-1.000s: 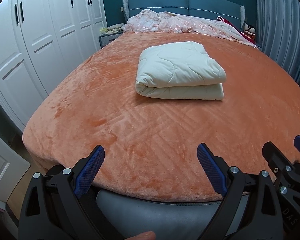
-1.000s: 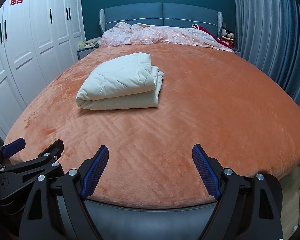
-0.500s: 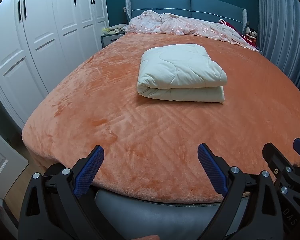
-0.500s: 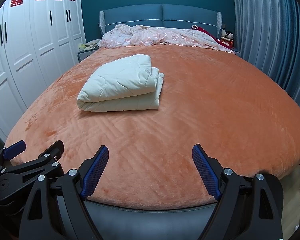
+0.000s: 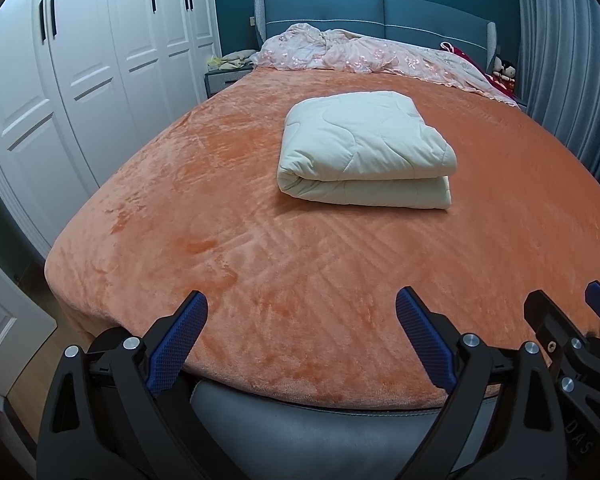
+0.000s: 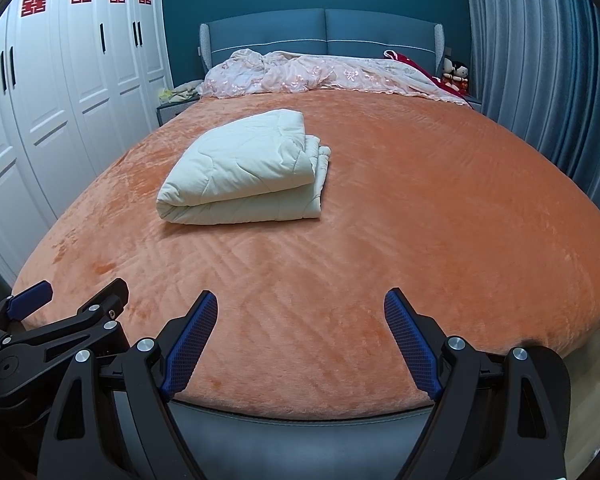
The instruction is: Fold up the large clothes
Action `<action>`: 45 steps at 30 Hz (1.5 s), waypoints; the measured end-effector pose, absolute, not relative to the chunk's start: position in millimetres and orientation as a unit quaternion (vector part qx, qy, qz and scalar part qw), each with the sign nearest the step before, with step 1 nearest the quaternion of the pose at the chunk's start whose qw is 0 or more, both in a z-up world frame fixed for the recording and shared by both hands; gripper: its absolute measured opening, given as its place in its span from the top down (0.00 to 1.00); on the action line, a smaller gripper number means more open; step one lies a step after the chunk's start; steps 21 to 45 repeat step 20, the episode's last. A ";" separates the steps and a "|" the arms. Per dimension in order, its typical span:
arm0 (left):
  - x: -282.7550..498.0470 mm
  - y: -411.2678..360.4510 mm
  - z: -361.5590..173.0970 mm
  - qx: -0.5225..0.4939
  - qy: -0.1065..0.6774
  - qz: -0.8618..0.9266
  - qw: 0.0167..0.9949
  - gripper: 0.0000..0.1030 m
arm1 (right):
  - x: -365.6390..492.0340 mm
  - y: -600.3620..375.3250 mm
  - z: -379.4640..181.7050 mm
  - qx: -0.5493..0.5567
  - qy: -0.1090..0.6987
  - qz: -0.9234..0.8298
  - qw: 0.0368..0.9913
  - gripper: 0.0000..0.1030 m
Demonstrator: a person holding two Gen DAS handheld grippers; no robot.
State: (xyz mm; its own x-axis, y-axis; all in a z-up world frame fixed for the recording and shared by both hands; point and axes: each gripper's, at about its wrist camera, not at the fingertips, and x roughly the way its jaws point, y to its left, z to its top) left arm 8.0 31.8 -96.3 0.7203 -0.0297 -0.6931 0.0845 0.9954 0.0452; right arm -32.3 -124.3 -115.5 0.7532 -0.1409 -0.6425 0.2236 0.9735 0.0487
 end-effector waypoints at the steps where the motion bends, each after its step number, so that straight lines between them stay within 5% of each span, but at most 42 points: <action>1: 7.9 32.0 -96.2 0.037 0.373 -0.031 0.927 0.10 | -32.3 -124.7 -115.6 0.061 0.338 -0.097 0.934 0.19; 45: 10.7 29.2 -90.5 0.029 0.368 -0.033 0.929 0.10 | -32.9 -121.2 -112.9 0.074 0.331 -0.097 0.936 0.19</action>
